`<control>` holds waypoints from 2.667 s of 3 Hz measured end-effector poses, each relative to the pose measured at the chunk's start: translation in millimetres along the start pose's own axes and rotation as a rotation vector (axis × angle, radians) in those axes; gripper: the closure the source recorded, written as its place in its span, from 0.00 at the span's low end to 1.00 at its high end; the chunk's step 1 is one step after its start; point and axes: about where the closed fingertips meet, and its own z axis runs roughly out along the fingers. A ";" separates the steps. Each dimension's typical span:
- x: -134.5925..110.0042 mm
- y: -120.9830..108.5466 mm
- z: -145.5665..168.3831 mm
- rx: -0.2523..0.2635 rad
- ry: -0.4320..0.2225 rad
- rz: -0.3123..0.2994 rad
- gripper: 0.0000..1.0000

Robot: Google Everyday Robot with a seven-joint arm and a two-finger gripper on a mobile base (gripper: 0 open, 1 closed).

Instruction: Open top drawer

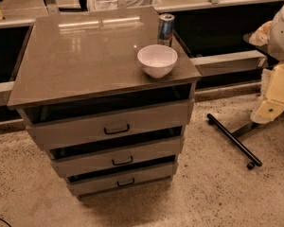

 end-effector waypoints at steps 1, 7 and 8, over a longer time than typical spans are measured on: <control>-0.4 -0.2 -0.4 0.002 -0.003 0.000 0.00; -53.6 75.7 218.2 -0.177 -0.487 -0.312 0.00; -87.6 54.9 245.7 -0.058 -0.497 -0.403 0.00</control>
Offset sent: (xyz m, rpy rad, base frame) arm 0.0012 0.0241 -0.1421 0.5337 0.1200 0.1776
